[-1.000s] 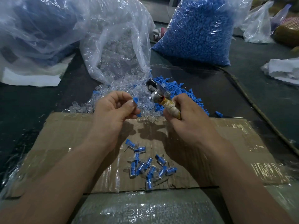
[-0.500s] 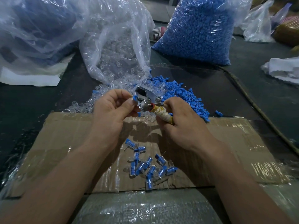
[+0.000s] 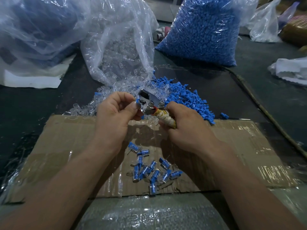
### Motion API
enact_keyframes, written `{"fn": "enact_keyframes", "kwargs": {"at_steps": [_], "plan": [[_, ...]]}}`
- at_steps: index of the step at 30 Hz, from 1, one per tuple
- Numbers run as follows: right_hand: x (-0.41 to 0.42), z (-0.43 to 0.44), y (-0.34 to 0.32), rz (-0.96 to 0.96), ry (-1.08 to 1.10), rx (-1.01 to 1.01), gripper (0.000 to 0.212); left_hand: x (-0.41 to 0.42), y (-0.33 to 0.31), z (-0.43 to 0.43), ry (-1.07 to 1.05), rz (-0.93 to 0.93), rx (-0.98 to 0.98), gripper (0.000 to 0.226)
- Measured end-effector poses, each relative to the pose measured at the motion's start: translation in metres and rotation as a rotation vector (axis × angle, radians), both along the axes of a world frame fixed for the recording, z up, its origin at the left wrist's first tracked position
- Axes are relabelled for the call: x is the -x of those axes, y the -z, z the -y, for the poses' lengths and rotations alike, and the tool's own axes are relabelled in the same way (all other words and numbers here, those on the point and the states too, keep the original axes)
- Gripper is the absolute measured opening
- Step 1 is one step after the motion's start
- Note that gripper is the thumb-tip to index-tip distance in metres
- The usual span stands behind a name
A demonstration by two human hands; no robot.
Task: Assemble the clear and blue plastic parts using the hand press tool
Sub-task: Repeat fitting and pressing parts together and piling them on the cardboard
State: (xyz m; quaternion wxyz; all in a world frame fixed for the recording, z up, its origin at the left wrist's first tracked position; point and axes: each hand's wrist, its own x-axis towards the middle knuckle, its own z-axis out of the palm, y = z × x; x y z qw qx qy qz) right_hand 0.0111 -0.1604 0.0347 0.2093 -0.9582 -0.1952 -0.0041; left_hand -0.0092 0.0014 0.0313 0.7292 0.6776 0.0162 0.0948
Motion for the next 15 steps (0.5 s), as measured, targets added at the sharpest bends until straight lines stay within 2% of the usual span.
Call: {"fn": "enact_keyframes", "kwargs": {"at_steps": [15], "plan": [[-0.0019,-0.0035,0.0022,0.0,0.019,0.018,0.02,0.0011,-0.0004,0.0011,-0.047,0.011,-0.135,0.016]]}}
